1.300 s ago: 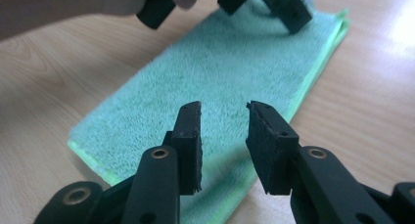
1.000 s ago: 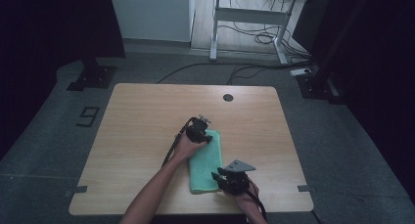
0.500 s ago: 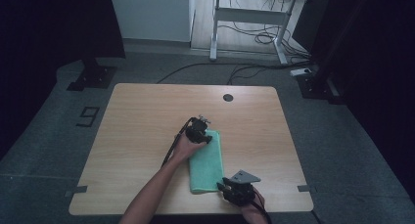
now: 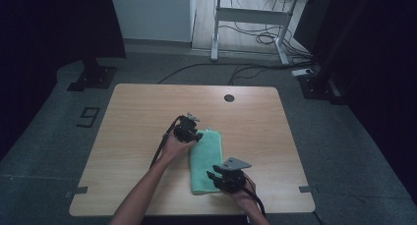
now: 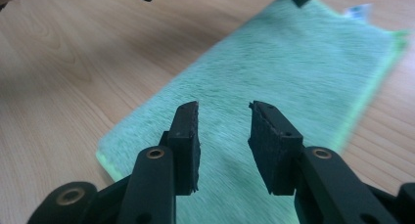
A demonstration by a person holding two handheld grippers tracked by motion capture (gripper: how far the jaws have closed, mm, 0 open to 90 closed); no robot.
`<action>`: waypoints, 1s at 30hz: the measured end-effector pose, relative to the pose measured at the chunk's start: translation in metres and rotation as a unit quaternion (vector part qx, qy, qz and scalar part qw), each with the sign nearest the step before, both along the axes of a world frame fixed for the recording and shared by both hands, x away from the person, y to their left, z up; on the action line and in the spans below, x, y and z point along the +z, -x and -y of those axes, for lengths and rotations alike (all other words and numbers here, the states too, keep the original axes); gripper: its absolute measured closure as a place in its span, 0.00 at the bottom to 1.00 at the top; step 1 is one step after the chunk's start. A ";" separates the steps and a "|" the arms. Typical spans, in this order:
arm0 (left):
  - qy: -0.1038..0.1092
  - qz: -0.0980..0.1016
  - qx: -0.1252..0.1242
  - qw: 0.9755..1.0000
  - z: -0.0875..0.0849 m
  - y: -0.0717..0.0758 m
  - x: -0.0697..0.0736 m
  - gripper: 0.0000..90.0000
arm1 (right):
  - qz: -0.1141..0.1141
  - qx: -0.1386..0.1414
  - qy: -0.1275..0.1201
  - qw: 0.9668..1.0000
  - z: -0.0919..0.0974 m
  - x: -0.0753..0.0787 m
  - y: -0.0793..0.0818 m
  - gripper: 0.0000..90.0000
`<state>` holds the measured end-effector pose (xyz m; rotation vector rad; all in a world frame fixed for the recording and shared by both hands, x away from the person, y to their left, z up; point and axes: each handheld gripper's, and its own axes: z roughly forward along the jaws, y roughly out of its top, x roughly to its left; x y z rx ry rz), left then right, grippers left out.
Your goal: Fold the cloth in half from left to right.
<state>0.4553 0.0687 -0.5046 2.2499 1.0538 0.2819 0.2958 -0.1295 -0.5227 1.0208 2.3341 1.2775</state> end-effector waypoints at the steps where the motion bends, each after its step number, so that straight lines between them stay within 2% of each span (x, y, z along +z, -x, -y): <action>1: -0.002 -0.002 0.000 1.000 -0.001 0.000 -0.003 0.72 | -0.003 0.005 0.003 1.000 -0.005 -0.002 -0.001 0.70; 5: -0.006 -0.008 0.002 1.000 -0.005 0.000 -0.011 0.74 | -0.012 0.020 0.009 1.000 -0.020 -0.010 -0.001 0.69; 6: -0.009 -0.014 0.003 1.000 -0.008 -0.001 -0.015 0.74 | -0.013 0.031 0.016 0.999 -0.029 -0.015 0.003 0.69; 10: -0.011 -0.021 0.005 1.000 -0.012 -0.003 -0.021 0.74 | -0.019 0.048 0.024 0.998 -0.043 -0.023 0.009 0.68; 13: -0.003 -0.024 0.006 1.000 -0.014 -0.004 -0.022 0.74 | -0.019 0.051 0.024 0.998 -0.048 -0.026 0.011 0.68; 19: -0.006 -0.021 0.001 1.000 -0.016 -0.003 -0.020 0.72 | -0.021 0.051 0.019 0.998 -0.053 -0.029 0.011 0.66; 23: 0.006 -0.005 -0.006 1.000 -0.018 0.004 -0.007 0.72 | -0.021 0.057 0.009 0.998 -0.049 -0.022 0.014 0.64; 26: 0.010 -0.003 -0.011 1.000 -0.020 0.006 -0.003 0.76 | -0.018 0.060 -0.001 0.998 -0.045 -0.014 0.014 0.63; 27: 0.009 -0.008 -0.013 1.000 -0.020 0.005 -0.003 0.79 | -0.016 0.059 -0.014 0.998 -0.042 -0.006 0.010 0.63; 29: 0.007 -0.012 -0.016 1.000 -0.020 0.005 -0.004 0.80 | -0.013 0.057 -0.013 0.998 -0.041 -0.004 0.008 0.63; 30: -0.002 -0.019 -0.013 1.000 -0.020 0.003 -0.008 0.80 | -0.014 0.055 -0.012 0.998 -0.040 0.002 0.000 0.64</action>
